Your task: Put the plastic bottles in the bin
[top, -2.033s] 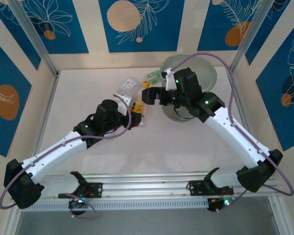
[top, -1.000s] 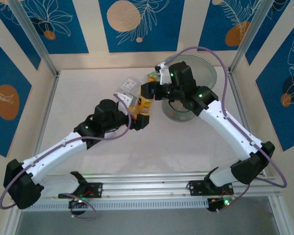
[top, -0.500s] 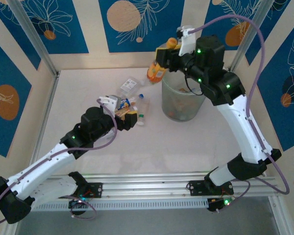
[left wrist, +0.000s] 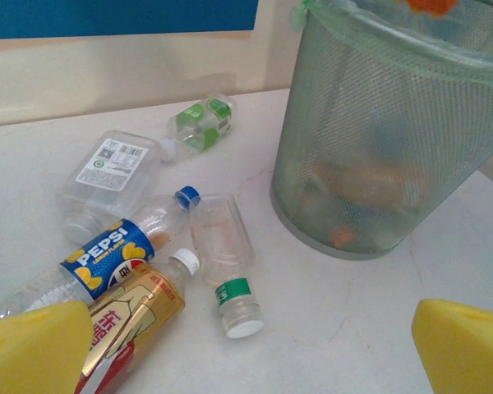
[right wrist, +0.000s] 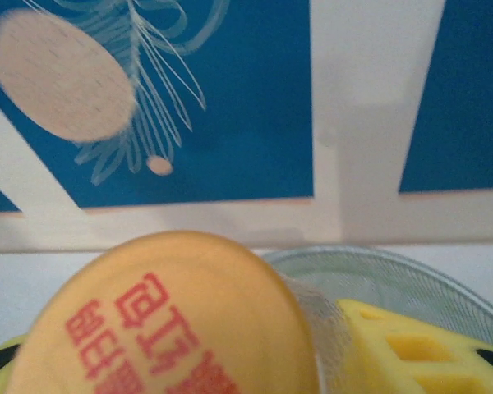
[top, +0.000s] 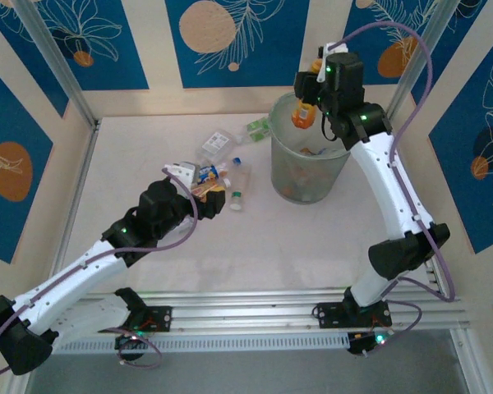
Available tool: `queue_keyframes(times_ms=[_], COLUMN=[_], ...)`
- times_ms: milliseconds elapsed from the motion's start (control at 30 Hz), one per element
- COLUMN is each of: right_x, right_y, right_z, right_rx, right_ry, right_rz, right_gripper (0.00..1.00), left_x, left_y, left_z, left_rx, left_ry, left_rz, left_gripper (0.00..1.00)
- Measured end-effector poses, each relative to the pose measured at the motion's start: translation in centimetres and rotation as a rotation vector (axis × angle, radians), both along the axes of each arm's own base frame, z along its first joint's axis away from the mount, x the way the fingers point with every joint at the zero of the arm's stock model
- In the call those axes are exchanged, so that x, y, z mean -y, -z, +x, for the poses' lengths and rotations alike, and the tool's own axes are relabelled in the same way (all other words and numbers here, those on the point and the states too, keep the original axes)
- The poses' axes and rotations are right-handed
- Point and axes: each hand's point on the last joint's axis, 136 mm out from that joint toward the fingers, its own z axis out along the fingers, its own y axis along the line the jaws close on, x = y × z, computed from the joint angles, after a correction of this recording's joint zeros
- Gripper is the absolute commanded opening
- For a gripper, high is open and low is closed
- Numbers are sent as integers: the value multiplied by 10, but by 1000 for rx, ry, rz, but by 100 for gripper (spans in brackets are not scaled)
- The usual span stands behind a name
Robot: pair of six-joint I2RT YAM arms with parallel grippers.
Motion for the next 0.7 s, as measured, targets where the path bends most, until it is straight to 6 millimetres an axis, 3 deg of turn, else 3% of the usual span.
queue_keyframes(times_ms=[400, 700], right_x=[36, 26], right_y=[118, 139], right_z=[27, 45], right_rx=[-207, -208], right_ry=[115, 97], right_rz=[194, 258], right_gripper=[48, 49], left_x=[-6, -7], left_y=[6, 7], left_z=[0, -1], left_rx=[-14, -16], left_ry=[-24, -25], left_rz=[25, 28], left_gripper=[100, 99])
